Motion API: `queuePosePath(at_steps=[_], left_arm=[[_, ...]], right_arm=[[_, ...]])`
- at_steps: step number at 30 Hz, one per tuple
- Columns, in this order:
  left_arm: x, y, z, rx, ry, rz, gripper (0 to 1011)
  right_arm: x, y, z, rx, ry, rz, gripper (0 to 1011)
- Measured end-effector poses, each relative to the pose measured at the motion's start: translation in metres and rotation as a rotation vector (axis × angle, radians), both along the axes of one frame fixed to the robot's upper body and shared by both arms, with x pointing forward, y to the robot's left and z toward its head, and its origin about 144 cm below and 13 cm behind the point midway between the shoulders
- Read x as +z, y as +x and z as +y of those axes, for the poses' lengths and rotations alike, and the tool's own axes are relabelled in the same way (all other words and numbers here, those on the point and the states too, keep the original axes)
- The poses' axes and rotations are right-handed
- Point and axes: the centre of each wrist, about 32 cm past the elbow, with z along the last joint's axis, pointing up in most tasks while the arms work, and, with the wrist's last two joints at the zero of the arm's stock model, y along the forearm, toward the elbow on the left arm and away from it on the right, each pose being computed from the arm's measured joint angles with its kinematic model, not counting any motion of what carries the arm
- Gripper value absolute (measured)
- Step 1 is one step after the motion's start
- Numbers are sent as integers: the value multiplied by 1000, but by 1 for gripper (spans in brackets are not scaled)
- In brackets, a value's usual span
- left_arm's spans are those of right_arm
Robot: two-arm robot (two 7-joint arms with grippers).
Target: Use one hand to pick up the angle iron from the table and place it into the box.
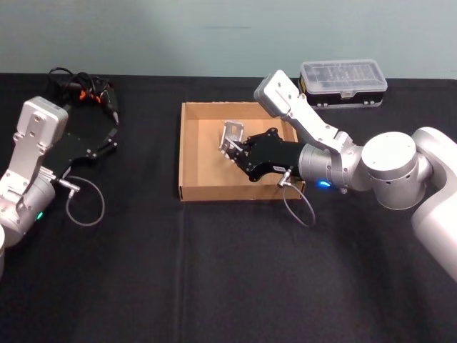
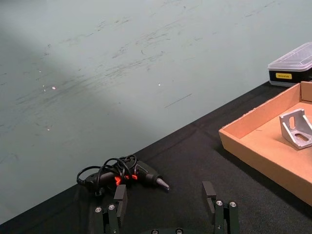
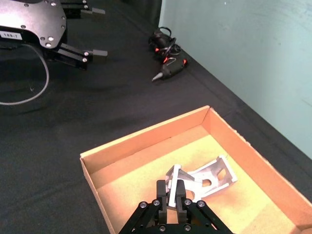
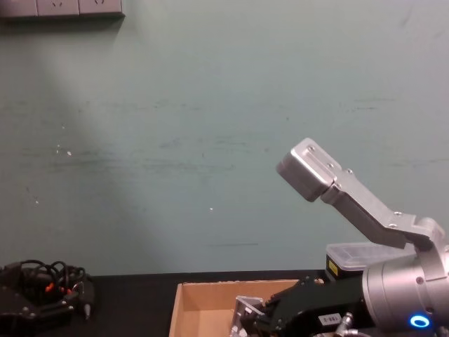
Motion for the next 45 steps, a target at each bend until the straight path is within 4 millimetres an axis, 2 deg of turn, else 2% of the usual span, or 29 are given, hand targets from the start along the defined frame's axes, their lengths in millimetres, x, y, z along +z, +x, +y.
queuePosePath(at_steps=[8,10,15,18,22,23,26,34,40,45], left_arm=[[0,0,0,0,0,0,1000],[0,0,0,0,0,0,1000],[0,0,0,0,0,0,1000],[0,0,0,0,0,0,1000],[0,0,0,0,0,0,1000],[0,0,0,0,0,0,1000],[0,0,0,0,0,0,1000],[0,0,0,0,0,0,1000],[0,0,0,0,0,0,1000],[0,0,0,0,0,0,1000]], right_arm=[[-4,0,0,-4,-3,17,114],[-5,1,0,-5,-4,19,140],[-6,0,1,-6,-8,21,280],[-5,0,1,-5,-10,21,418],[-5,0,1,-3,-8,20,498],[-5,0,1,-4,-6,19,561],[-5,0,0,-5,0,13,659],[1,-3,0,-25,34,-24,883],[12,-10,-6,-76,94,-79,1003],[22,-18,-14,-141,153,-140,1003]])
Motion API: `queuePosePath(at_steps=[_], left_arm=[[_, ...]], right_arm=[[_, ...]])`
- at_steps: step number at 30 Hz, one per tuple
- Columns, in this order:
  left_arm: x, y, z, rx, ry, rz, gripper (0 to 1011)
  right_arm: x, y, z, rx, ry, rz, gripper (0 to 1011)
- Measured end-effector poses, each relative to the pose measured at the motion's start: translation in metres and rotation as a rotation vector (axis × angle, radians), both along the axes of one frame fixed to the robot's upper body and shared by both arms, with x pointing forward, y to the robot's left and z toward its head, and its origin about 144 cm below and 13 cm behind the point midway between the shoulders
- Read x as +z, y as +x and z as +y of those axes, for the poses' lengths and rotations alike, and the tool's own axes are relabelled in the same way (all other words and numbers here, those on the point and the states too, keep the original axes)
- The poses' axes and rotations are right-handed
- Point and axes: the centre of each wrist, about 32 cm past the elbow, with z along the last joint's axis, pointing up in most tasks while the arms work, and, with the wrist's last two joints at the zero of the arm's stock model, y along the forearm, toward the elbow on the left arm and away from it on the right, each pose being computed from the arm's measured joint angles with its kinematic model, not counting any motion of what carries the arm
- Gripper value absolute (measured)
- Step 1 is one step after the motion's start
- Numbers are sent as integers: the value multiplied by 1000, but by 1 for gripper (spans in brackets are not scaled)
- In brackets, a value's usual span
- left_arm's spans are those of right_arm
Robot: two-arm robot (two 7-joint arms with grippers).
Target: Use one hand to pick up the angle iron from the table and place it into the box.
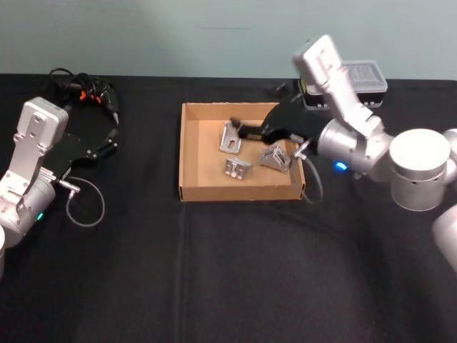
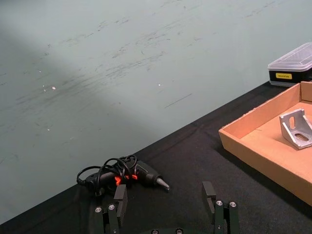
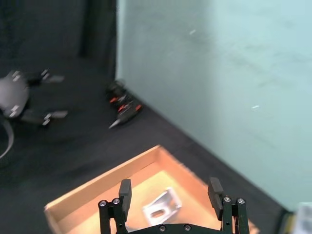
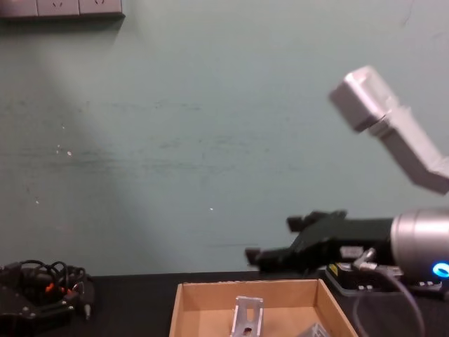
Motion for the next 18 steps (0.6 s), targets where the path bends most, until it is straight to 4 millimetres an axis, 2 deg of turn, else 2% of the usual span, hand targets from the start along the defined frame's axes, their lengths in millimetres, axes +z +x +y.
queuePosePath(at_steps=[7,18], left_arm=[[0,0,0,0,0,0,1000],[0,0,0,0,0,0,1000]], right_arm=[[6,-20,-19,-142,60,-72,1003],[-8,-53,-48,-344,52,-121,1003]])
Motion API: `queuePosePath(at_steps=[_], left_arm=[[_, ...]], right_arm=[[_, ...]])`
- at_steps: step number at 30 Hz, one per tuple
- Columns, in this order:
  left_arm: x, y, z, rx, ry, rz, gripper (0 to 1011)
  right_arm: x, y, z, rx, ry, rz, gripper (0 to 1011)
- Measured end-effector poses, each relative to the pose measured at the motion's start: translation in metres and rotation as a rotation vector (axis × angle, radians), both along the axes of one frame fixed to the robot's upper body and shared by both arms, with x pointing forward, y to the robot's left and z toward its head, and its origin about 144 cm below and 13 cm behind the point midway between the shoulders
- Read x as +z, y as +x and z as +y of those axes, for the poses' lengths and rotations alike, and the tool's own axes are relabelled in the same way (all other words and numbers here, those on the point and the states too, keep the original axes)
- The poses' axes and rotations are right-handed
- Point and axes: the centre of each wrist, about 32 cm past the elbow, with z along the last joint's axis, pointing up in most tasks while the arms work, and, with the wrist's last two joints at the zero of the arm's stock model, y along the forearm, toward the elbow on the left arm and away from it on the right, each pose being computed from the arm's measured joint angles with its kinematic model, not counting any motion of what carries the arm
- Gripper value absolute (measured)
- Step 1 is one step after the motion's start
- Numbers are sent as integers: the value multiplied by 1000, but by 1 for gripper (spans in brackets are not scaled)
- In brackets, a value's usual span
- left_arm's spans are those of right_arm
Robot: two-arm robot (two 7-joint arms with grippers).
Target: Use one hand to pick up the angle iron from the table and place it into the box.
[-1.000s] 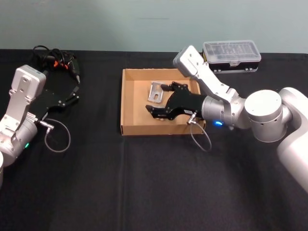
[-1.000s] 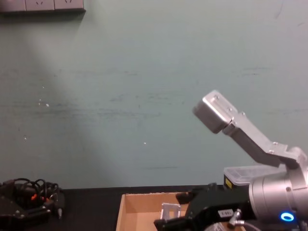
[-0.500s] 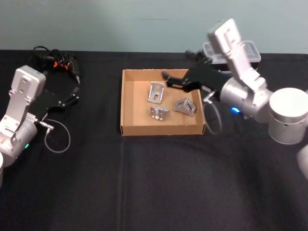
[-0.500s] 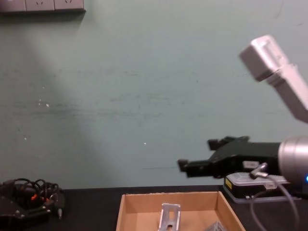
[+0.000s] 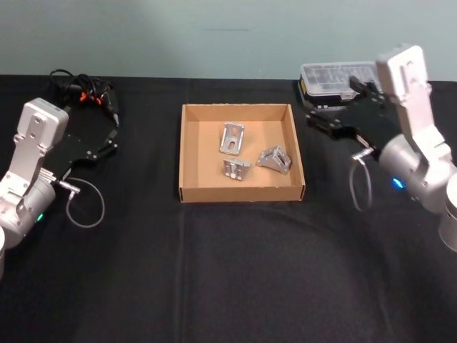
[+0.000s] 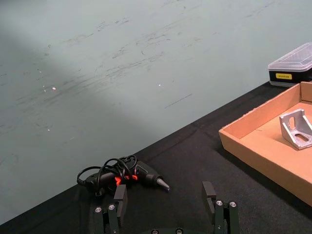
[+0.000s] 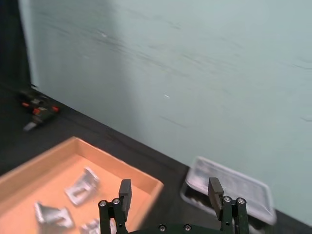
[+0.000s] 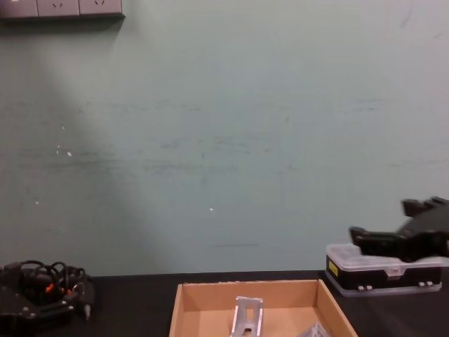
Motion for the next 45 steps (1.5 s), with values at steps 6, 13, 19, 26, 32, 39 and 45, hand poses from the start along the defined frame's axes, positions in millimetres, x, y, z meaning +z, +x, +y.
queuePosePath(at_steps=[6,13,19,26,32,39,45], left_arm=[[0,0,0,0,0,0,1000],[0,0,0,0,0,0,1000],[0,0,0,0,0,0,1000],[0,0,0,0,0,0,1000],[0,0,0,0,0,0,1000],[0,0,0,0,0,0,1000],[0,0,0,0,0,0,1000]], right_arm=[[-8,-13,-9,-79,-17,13,1002],[-11,-16,-10,-104,-25,21,1003],[-10,-15,-9,-101,-23,19,1003],[-10,-15,-9,-97,-22,19,1003],[-10,-14,-9,-94,-22,19,1003],[-10,-14,-9,-92,-21,20,1002],[-10,-14,-9,-91,-21,20,1003]])
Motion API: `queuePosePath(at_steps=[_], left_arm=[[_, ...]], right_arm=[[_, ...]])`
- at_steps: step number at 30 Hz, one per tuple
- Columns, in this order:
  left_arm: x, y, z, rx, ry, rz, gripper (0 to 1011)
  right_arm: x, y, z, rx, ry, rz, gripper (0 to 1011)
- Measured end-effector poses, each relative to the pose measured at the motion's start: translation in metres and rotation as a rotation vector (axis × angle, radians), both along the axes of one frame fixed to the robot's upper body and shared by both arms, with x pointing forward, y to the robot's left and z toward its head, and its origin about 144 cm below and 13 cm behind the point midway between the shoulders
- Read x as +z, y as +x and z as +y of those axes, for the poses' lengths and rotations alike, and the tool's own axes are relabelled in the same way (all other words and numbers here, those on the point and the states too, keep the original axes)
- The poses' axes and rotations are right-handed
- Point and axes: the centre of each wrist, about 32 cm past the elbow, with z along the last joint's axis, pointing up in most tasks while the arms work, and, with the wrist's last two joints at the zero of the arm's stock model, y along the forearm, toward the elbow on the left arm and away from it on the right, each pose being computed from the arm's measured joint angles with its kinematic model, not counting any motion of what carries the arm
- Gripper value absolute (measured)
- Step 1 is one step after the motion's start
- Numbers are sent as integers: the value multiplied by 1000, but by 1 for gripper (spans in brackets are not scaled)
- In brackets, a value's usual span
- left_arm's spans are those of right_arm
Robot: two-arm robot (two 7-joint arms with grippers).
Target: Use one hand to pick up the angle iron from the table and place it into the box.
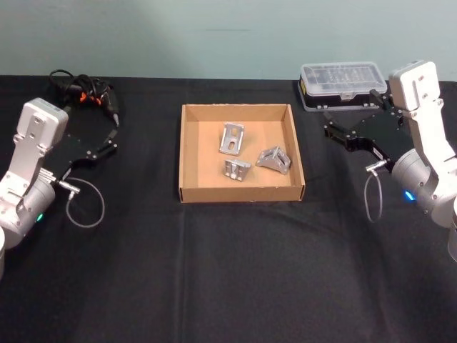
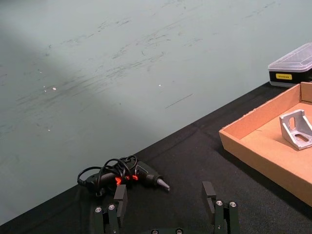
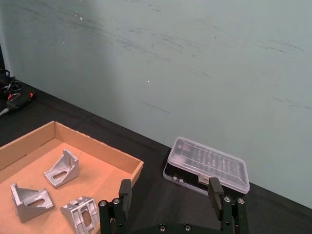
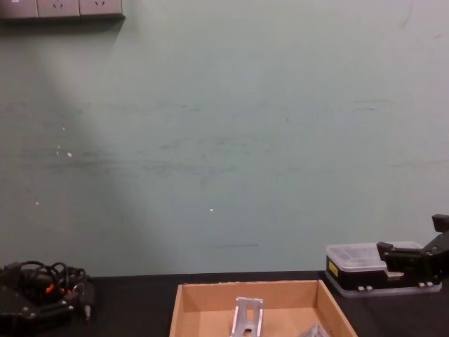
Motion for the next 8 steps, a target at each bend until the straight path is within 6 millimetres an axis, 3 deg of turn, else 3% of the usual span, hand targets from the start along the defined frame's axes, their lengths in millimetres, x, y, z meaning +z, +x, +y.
queuePosePath(at_steps=[8], left_arm=[[0,0,0,0,0,0,1000]], right_arm=[[0,0,0,1,0,0,1003]])
